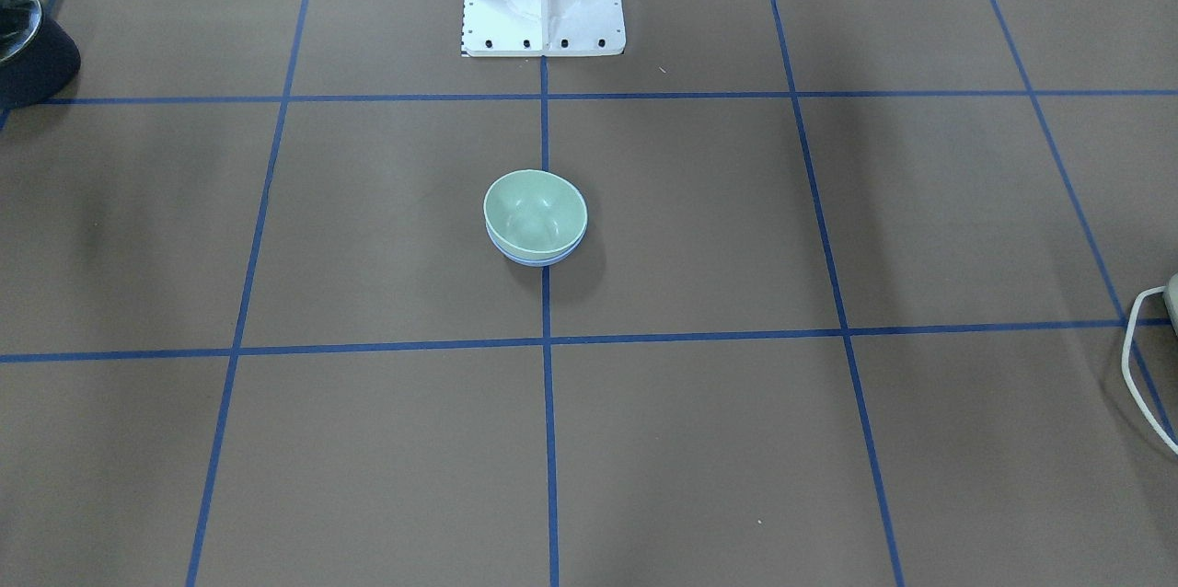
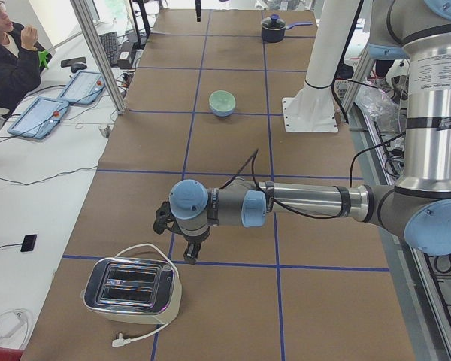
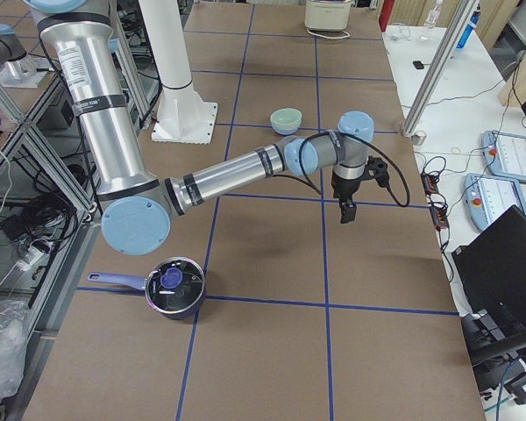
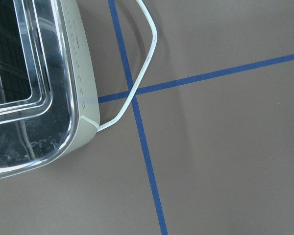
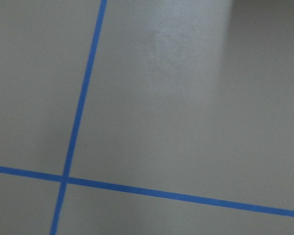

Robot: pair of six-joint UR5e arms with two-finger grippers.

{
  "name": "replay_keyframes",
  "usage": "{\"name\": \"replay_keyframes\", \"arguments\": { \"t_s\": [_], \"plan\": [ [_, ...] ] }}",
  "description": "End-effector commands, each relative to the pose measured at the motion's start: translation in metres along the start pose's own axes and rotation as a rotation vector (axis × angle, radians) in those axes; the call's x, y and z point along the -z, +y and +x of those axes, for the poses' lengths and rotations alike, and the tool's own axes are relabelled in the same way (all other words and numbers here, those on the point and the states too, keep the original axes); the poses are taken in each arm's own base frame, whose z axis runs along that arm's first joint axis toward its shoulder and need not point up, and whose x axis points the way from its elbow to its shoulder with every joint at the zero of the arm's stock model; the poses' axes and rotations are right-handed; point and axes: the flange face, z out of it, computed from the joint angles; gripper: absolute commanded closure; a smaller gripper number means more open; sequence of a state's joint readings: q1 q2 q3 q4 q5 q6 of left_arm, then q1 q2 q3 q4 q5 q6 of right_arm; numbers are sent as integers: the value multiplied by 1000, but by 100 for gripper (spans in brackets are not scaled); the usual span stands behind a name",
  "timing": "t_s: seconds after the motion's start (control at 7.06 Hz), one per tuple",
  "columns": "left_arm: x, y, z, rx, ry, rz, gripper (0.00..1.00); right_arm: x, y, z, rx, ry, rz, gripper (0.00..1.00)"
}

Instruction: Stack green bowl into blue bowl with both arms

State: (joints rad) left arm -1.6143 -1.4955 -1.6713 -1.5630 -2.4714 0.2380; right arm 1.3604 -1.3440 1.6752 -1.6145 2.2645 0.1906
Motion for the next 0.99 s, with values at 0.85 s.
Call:
{"name": "replay_keyframes", "arguments": {
  "t_s": [0.85],
  "plan": [
    [2,11,-3,65,-14,31,2,-19,135,164,-102,22,-71,0]
  ]
}}
